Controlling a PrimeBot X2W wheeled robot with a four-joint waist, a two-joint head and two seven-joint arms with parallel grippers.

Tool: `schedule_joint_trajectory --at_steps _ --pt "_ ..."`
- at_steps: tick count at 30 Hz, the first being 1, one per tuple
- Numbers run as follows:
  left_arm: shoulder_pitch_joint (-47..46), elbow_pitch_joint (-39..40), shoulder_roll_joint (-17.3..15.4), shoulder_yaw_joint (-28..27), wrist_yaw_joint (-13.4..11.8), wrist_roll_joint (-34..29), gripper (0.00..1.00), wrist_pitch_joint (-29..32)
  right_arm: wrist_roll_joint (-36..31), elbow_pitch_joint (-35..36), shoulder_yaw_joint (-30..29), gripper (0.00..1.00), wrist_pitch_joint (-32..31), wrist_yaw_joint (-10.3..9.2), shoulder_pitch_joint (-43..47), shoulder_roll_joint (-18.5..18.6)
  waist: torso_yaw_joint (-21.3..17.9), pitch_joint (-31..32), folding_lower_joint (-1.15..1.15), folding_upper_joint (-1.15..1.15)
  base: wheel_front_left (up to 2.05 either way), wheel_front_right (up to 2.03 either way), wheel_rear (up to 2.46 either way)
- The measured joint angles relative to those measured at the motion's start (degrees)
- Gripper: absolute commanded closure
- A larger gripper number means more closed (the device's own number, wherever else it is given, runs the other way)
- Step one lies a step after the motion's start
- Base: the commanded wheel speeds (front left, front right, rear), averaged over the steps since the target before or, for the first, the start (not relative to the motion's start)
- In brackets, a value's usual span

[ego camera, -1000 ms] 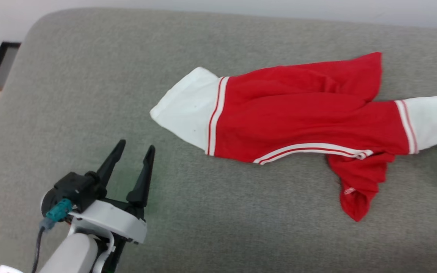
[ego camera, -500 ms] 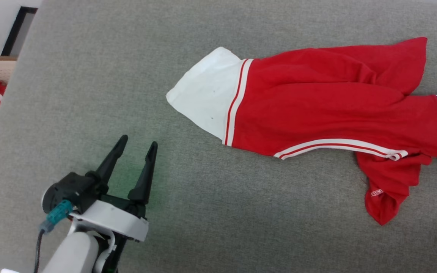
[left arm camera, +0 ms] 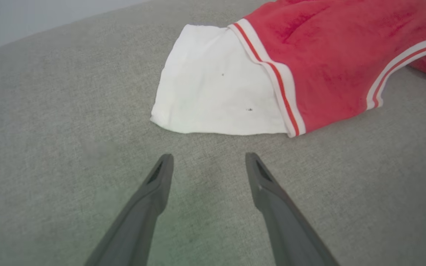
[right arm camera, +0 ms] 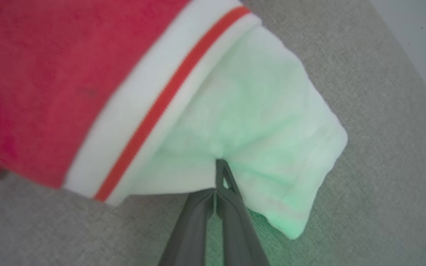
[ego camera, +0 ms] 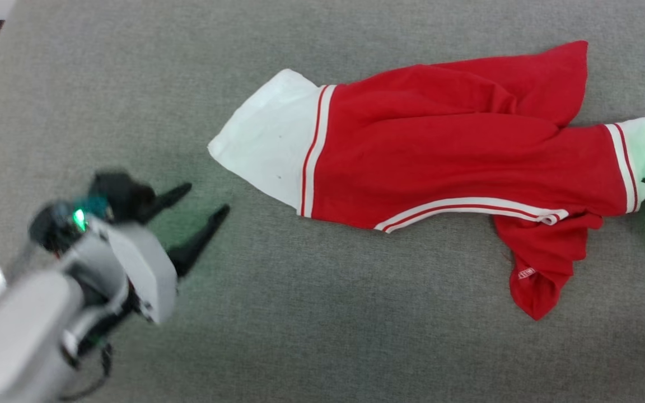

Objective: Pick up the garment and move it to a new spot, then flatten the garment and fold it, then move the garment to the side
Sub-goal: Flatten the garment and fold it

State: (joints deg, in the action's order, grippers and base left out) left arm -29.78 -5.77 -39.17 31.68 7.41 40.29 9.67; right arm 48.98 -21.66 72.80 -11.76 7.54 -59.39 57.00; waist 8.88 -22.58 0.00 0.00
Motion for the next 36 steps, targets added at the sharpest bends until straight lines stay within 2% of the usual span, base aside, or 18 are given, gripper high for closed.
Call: schedule_joint_trajectory --at_steps 2,4,7,11,18,24,26,27,28,36 --pt "-4.53 1.23 -3.35 2.78 0.0 5.63 0.0 6.64 -0.01 -0.12 0.01 1.0 0.18 0.0 -0.29 -0.34 -0.36 -0.39 0.0 0.0 0.0 0.0 0.0" --pt "-8.55 1.41 -4.94 5.06 -0.01 10.48 0.0 11.72 -0.1 -0.25 0.08 1.0 0.15 0.01 -0.93 -0.78 -0.68 -0.78 0.0 0.0 0.0 0.0 0.0" --pt "-13.84 0.56 -4.8 8.38 0.0 16.81 0.0 18.07 -0.23 -0.22 0.08 1.0 0.11 0.0 -1.45 -1.26 -1.08 -1.42 0.0 0.0 0.0 0.0 0.0" --pt "-19.79 -2.87 -3.65 12.26 -0.01 21.34 0.0 23.23 -0.91 0.64 -0.01 1.0 -0.16 0.0 -2.38 -1.47 -1.58 -2.54 0.0 0.0 0.0 0.0 0.0" --pt "-25.02 -10.51 0.03 16.3 0.0 26.63 0.0 23.38 -0.69 2.22 -0.08 1.0 -0.09 0.01 -4.56 -1.55 -2.96 -4.67 0.0 0.0 0.0 0.0 0.0" --pt "-28.05 -13.85 0.07 21.63 0.13 27.67 0.02 23.01 -0.74 2.93 -0.14 1.0 -0.01 0.07 -5.72 -1.72 -3.99 -6.02 0.0 0.0 0.0 0.0 0.0" --pt "-28.92 -14.06 -0.13 23.32 0.13 28.25 0.51 22.78 -0.73 3.14 -0.14 1.0 0.2 0.05 -5.81 -1.78 -4.17 -6.25 0.0 0.0 0.0 0.0 0.0" --pt "-29.39 -14.07 -0.41 24.18 0.13 28.26 0.59 22.36 -0.73 3.19 -0.15 1.0 0.21 0.05 -5.86 -1.78 -4.21 -6.34 0.0 0.0 0.0 0.0 0.0" --pt "-29.83 -14.02 -0.58 25.01 0.05 28.37 0.99 21.94 -0.73 3.31 -0.15 1.0 0.27 0.05 -5.89 -1.83 -4.22 -6.37 0.0 0.0 0.0 0.0 0.0" --pt "-30.1 -14.38 -2.0 28.46 0.07 32.66 1.0 14.67 0.65 4.01 0.26 1.0 3.34 -0.07 -6.15 -2.64 -4.56 -5.12 0.0 0.0 0.0 0.0 0.0"
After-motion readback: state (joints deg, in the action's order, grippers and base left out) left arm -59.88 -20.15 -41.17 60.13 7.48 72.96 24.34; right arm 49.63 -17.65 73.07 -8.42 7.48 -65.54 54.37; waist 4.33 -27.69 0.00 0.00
